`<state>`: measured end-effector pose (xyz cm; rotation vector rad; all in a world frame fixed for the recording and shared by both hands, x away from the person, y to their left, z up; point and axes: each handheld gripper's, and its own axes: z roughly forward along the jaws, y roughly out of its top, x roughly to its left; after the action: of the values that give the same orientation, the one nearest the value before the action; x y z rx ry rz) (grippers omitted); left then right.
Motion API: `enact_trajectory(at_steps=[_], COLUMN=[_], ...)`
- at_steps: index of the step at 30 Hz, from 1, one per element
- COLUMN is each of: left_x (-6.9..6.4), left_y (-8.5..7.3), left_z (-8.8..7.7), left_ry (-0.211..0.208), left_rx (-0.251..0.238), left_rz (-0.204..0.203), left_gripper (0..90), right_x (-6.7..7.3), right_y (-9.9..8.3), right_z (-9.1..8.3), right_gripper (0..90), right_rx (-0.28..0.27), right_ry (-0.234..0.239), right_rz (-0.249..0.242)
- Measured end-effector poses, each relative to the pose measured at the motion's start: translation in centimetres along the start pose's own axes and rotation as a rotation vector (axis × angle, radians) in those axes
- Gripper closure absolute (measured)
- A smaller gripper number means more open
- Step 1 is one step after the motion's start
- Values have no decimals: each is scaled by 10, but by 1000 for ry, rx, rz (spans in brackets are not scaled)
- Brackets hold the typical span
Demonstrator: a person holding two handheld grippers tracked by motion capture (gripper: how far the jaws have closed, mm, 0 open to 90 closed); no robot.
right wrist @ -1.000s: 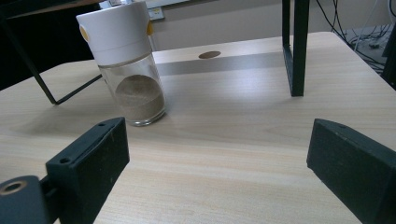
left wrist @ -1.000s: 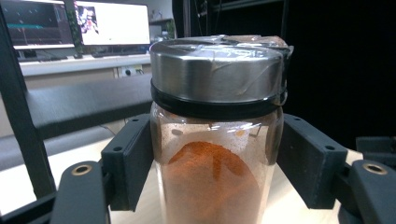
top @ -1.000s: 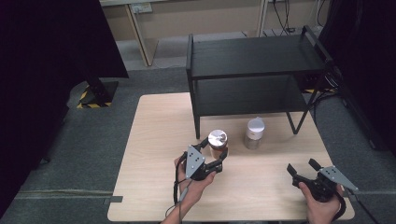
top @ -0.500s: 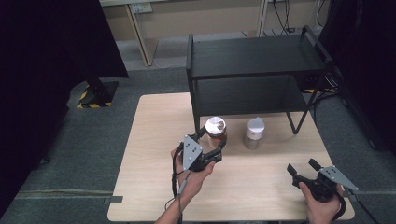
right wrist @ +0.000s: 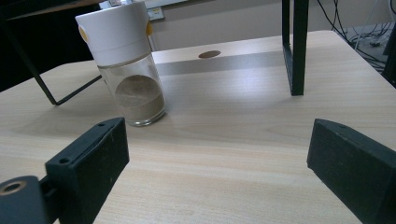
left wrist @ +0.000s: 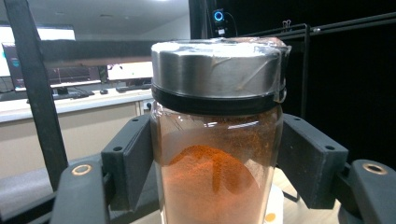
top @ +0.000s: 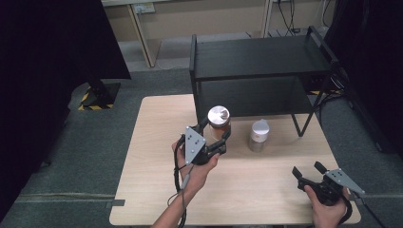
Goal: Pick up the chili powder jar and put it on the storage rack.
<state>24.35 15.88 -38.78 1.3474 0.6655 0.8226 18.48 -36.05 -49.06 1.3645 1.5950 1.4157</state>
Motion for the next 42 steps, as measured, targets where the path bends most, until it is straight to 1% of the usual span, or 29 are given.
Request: enact_trajectory(at_steps=[11, 21, 22, 23, 28, 29, 30, 31, 32, 35, 36, 37, 42], left_x=[1, 4, 5, 5, 6, 6, 6, 6, 7, 7, 8, 8, 10], left_y=[19, 46, 52, 52, 64, 64, 68, 68, 72, 76, 81, 81, 93], left_z=[10, 21, 23, 23, 29, 29, 31, 31, 32, 34, 35, 35, 39], left_ry=[17, 45, 49, 49, 58, 58, 60, 60, 63, 64, 66, 66, 74], left_rx=[-9, -10, -9, -9, -11, -11, -12, -12, -12, -17, -17, -17, -22], left_rz=[15, 33, 39, 39, 44, 44, 44, 44, 47, 45, 46, 46, 47], left_gripper=[303, 303, 303, 303, 303, 303, 303, 303, 303, 303, 303, 303, 303], right_x=[0, -1, -1, -1, -1, -1, -1, -1, -1, -1, -1, -1, -1], right_y=[0, 0, 0, 0, 0, 0, 0, 0, 0, 0, 0, 0, 0], right_z=[0, 0, 0, 0, 0, 0, 0, 0, 0, 0, 0, 0, 0], right_gripper=[57, 57, 57, 57, 57, 57, 57, 57, 57, 57, 57, 57, 57], right_rx=[-1, 0, -1, -1, 0, 0, 1, 1, 2, 2, 2, 2, 2], right_ry=[0, 0, 0, 0, 0, 1, 1, 1, 1, 1, 1, 1, 0], right_rz=[3, 6, 8, 8, 10, 10, 10, 10, 11, 11, 12, 12, 14])
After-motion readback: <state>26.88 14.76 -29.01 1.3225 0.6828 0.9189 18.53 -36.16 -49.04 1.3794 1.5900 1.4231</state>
